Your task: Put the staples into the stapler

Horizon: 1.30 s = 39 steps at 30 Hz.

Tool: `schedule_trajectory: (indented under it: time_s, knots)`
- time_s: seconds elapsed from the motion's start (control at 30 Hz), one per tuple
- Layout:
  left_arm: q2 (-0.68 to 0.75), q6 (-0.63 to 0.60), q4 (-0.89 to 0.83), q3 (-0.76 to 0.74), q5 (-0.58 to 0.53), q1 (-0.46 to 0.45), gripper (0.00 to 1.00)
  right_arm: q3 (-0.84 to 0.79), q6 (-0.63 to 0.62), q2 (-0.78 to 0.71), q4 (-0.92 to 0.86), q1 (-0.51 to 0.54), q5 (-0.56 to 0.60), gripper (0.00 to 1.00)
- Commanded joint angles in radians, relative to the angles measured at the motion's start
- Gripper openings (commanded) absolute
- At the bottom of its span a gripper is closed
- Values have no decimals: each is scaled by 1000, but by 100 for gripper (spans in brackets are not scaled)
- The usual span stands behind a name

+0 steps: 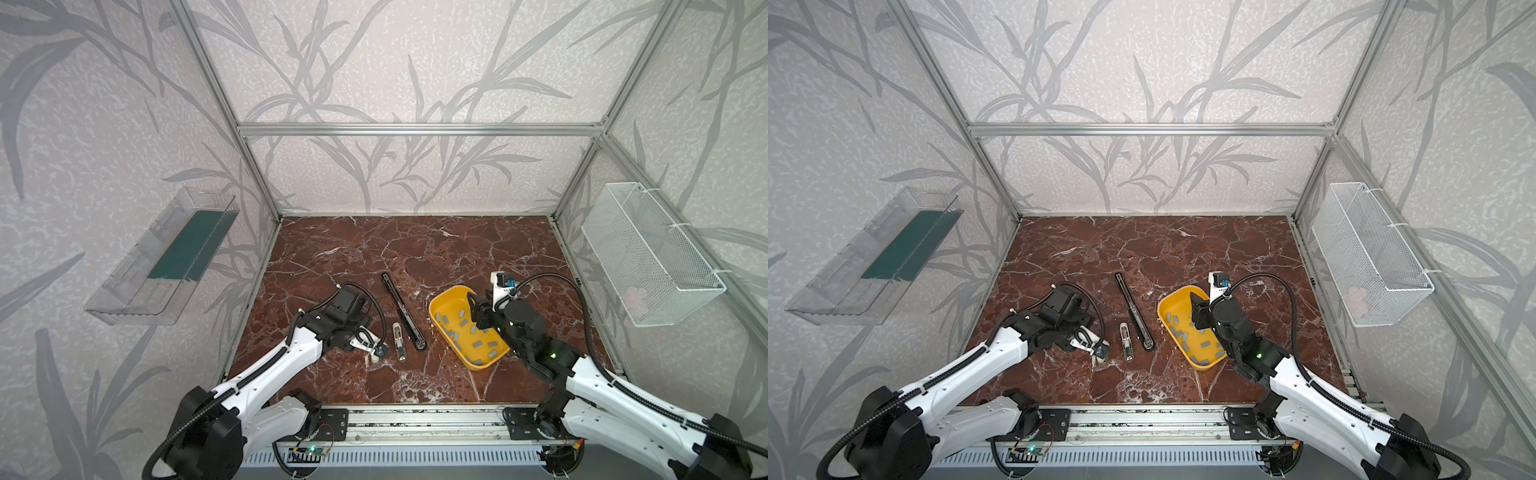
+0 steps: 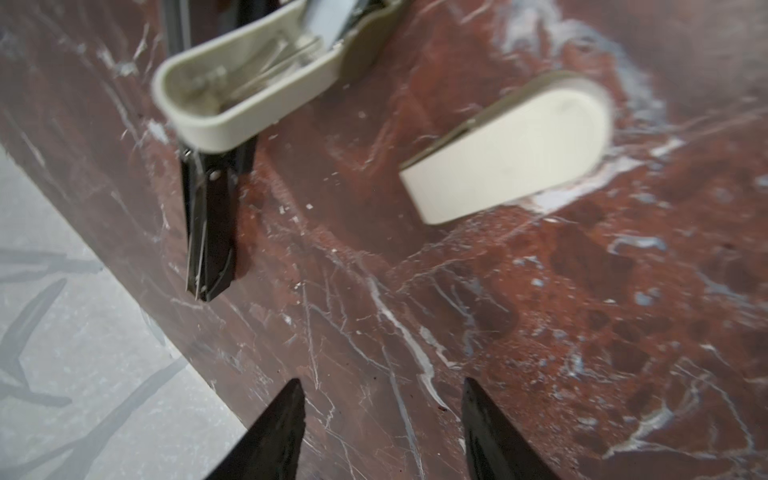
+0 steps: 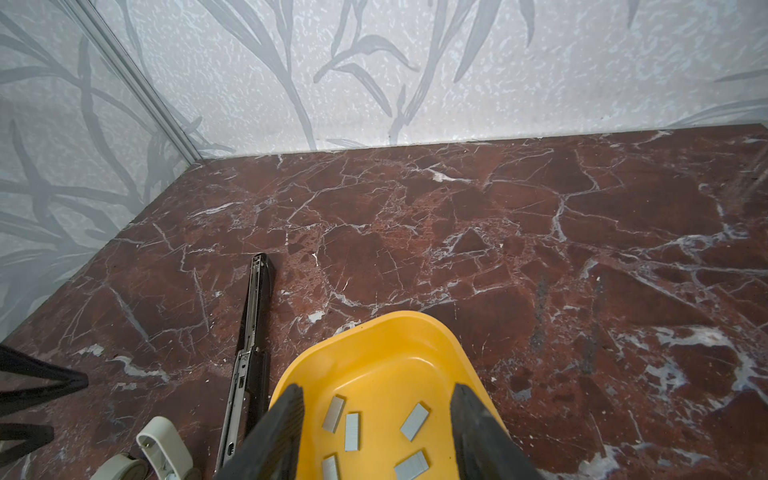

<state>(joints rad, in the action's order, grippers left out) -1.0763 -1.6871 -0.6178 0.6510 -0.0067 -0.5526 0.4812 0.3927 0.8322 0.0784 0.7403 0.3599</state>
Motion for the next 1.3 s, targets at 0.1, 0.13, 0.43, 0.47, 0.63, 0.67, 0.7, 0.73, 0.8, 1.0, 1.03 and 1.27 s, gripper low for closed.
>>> schedule_trajectory:
  time_s: [0.1,0.13,0.43,0.47,0.63,0.67,0.7,0.73,0.8,1.0,1.03,1.27]
  knots:
    - [9,-111,-128,-22,-99,-156,60,32,9,23,24,-2,-22,58]
    - [-2,-111,-129,-22,-114,-175,59,34,9,29,24,-2,-22,58]
    - [-71,-105,-73,-30,-145,-250,57,42,6,58,26,-2,-23,58]
    - [-78,-109,-68,-30,-139,-254,57,45,6,66,27,-2,-27,58]
    - [-126,-121,-28,-16,-137,-286,54,54,9,89,25,-2,-29,58]
    - [-142,-120,-23,-9,-141,-295,54,56,9,93,26,-2,-31,58]
    - [-157,-121,-19,-4,-147,-302,54,56,9,94,25,-2,-30,58]
    - [-173,-124,-17,2,-156,-309,53,56,9,96,27,-2,-30,58]
    - [-202,-129,-6,9,-167,-319,52,56,10,99,28,-2,-33,58]
    - [-260,-111,23,37,-159,-358,51,57,11,100,27,-2,-39,58]
    - [-267,-106,24,40,-161,-363,50,57,11,102,27,-2,-40,58]
    - [-303,-27,-29,104,-141,-403,46,59,11,108,27,-2,-42,58]
